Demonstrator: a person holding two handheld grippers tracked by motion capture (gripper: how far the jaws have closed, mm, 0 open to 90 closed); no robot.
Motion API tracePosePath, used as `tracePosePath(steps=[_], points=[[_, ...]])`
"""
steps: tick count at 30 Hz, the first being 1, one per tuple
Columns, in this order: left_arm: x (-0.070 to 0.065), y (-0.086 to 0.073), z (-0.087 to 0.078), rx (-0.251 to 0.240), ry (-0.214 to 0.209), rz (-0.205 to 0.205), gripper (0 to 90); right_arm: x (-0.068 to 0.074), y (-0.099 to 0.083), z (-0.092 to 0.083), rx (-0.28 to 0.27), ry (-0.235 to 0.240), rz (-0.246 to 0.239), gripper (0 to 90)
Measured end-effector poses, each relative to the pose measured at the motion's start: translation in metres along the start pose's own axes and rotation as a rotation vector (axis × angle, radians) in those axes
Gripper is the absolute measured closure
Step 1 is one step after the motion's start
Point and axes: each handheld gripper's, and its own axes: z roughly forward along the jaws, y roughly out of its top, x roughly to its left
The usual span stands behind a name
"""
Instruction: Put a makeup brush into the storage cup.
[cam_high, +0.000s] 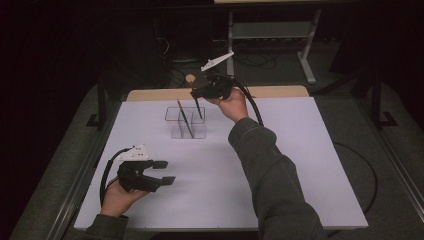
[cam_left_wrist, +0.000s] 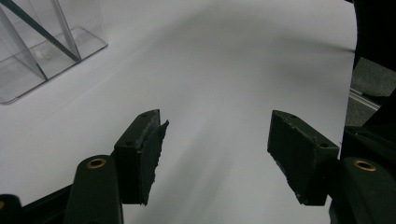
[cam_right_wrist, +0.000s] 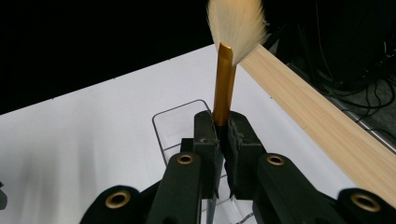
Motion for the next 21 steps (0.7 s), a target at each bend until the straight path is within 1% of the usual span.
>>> tracePosePath(steps=[3,4,6,13,16,21], points=[[-0.0001,-0.0001,0.0001,0.002,-0.001,-0.004,34.7,0.0004,-0.0028,0.0016,0.006,0.001,0.003,82.9],[0.0001,-0.0001,0.0000,0.002,0.001,-0.004,34.7,0.0009,-0.0034,0.0021,0.010,0.003,0.011,82.9],[0.0002,0.0000,-0.0005,0.001,0.002,-0.002,34.7,0.0008,-0.0043,0.0029,0.014,0.001,0.003,82.9],[0.0010,-0.0003,-0.0007,0.002,0.002,0.002,34.7,0.0026,-0.0054,0.0057,0.017,-0.008,0.003,82.9],[0.0007,-0.0005,-0.0011,-0.002,0.004,-0.006,34.7,0.0031,-0.0061,0.0068,0.015,-0.011,0.011,82.8],[0.0012,-0.0009,-0.0014,-0.001,0.005,-0.007,34.7,0.0033,-0.0091,0.0096,0.014,-0.015,0.025,82.8]])
